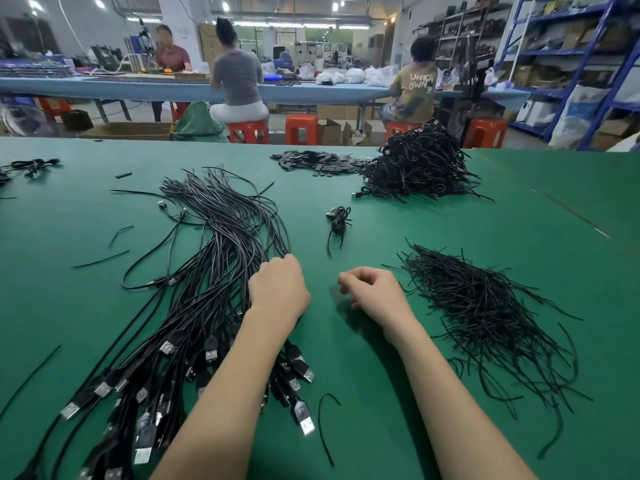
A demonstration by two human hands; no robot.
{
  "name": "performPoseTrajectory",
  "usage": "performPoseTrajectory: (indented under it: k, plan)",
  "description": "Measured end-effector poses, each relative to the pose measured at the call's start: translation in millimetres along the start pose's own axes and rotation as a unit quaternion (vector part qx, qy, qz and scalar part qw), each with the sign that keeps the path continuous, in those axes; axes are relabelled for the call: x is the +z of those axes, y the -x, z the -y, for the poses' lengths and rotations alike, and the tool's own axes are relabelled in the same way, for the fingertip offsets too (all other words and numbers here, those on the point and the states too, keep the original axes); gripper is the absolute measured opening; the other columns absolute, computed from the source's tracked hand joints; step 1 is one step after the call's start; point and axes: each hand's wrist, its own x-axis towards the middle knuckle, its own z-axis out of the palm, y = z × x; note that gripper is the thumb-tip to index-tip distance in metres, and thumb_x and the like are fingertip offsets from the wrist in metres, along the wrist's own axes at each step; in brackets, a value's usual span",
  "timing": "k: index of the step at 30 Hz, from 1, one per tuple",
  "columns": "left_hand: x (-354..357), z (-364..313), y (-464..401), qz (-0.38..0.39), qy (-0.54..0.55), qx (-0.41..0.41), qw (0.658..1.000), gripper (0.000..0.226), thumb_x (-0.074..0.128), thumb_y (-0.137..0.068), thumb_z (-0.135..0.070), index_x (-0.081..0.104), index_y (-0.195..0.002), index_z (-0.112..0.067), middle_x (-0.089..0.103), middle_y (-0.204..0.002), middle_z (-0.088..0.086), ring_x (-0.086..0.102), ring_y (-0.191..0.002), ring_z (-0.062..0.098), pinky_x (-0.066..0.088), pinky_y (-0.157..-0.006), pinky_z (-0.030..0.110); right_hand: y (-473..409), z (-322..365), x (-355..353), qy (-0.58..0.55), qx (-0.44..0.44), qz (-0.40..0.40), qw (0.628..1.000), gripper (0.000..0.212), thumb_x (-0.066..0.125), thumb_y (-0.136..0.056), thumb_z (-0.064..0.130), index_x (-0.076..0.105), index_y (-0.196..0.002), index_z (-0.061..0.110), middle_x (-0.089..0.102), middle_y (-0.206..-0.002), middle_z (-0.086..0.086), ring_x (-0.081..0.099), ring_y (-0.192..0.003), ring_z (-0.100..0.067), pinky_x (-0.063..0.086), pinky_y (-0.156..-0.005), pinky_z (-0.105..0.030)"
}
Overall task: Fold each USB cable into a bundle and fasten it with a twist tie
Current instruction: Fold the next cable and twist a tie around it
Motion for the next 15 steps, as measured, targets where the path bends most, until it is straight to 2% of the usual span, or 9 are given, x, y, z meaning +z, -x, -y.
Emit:
performPoseTrajectory:
  k: [2, 5, 8, 10, 12, 15]
  plan:
    - [-2.1, -1.8, -0.1, -0.005, 0.011, -0.009, 1.0, 0.013, 0.056, -0.092, -0.017, 0.047, -0.099, -0.012, 0.06, -0.107, 0.011, 0.056, -0.095, 0.03, 0.039, -0.07, 0.035, 0.0, 0.3, -0.2, 0.001, 0.002, 0.001, 1.0, 0.016, 0.068, -0.091, 0.025, 0.074, -0.077, 0.019, 0.071, -0.069, 0.01, 0.056, -0.052, -0.007, 0.051, -0.064, -0.023]
    - [-1.9, -0.6, 1.3, -0.011, 0.032, -0.008, 0.999, 0.011, 0.055, -0.091, -0.016, 0.047, -0.098, -0.012, 0.061, -0.101, 0.01, 0.048, -0.082, 0.027, 0.038, -0.068, 0.035, -0.5, 1.1, -0.1, 0.013, 0.003, 0.004, 1.0, 0.016, 0.068, -0.091, 0.026, 0.075, -0.078, 0.019, 0.072, -0.07, 0.011, 0.056, -0.051, -0.005, 0.052, -0.064, -0.022]
    - [-2.8, 5.3, -1.9, -0.008, 0.079, -0.006, 0.997, 0.012, 0.054, -0.091, -0.018, 0.056, -0.102, -0.016, 0.063, -0.101, 0.007, 0.055, -0.083, 0.027, 0.043, -0.07, 0.034, -1.0, 0.5, -1.0, 0.017, 0.003, 0.008, 1.0, 0.016, 0.068, -0.091, 0.027, 0.075, -0.079, 0.019, 0.072, -0.071, 0.01, 0.058, -0.053, -0.006, 0.053, -0.066, -0.024]
    - [-8.8, 11.0, -5.7, 0.02, 0.145, -0.018, 0.989, 0.011, 0.055, -0.09, -0.022, 0.061, -0.1, -0.021, 0.064, -0.104, 0.004, 0.061, -0.092, 0.027, 0.049, -0.078, 0.034, -1.2, -0.7, -1.7, 0.018, 0.002, 0.011, 1.0, 0.016, 0.068, -0.091, 0.028, 0.075, -0.08, 0.019, 0.073, -0.071, 0.01, 0.058, -0.054, -0.007, 0.054, -0.068, -0.027]
    - [-16.1, 18.0, -9.9, 0.047, 0.249, -0.034, 0.967, 0.008, 0.059, -0.091, -0.026, 0.064, -0.096, -0.025, 0.066, -0.106, 0.002, 0.063, -0.096, 0.021, 0.052, -0.083, 0.031, -1.9, -1.9, -2.1, 0.019, 0.001, 0.013, 1.0, 0.016, 0.068, -0.091, 0.028, 0.075, -0.08, 0.019, 0.073, -0.071, 0.01, 0.059, -0.053, -0.006, 0.055, -0.069, -0.027]
    - [-30.0, 29.2, -12.9, 0.061, 0.405, -0.032, 0.912, 0.002, 0.064, -0.092, -0.028, 0.066, -0.092, -0.027, 0.067, -0.105, -0.006, 0.061, -0.091, 0.006, 0.045, -0.073, 0.025, -3.5, -2.9, -1.2, 0.014, 0.001, 0.015, 1.0, 0.017, 0.068, -0.091, 0.028, 0.075, -0.079, 0.018, 0.072, -0.071, 0.009, 0.058, -0.052, -0.005, 0.053, -0.066, -0.026]
